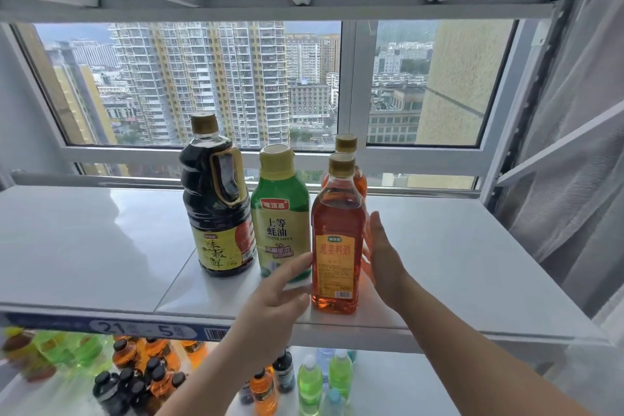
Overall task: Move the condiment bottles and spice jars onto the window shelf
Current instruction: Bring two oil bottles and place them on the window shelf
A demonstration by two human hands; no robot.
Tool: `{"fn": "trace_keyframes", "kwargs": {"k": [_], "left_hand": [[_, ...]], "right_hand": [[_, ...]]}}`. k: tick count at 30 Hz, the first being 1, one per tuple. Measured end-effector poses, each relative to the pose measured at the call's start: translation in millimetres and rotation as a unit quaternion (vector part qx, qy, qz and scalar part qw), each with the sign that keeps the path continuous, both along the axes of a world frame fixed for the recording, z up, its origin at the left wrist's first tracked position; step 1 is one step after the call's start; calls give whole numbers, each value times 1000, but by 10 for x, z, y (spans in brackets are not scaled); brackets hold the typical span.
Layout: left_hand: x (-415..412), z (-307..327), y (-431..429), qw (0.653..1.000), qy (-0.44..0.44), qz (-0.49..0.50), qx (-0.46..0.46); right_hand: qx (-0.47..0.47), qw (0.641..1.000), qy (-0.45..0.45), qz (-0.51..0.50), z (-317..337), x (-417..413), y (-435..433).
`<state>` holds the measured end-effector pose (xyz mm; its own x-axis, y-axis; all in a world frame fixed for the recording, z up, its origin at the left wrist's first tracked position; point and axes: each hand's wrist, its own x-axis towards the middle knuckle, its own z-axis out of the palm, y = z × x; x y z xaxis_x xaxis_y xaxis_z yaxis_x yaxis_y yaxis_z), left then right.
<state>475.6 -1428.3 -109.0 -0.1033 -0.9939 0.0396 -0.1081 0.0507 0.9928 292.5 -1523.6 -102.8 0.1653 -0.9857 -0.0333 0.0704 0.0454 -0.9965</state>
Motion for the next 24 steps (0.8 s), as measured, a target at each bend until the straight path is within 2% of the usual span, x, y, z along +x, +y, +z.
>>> {"fn": "trace_keyframes", "kwargs": {"k": [6, 24], "left_hand": [[3, -66, -56, 1000, 13, -14, -15], [61, -137, -81, 998, 58, 2, -29]], "right_hand": [[17, 999, 14, -35, -81, 106, -34], [53, 996, -49, -61, -221, 186, -147]]}}
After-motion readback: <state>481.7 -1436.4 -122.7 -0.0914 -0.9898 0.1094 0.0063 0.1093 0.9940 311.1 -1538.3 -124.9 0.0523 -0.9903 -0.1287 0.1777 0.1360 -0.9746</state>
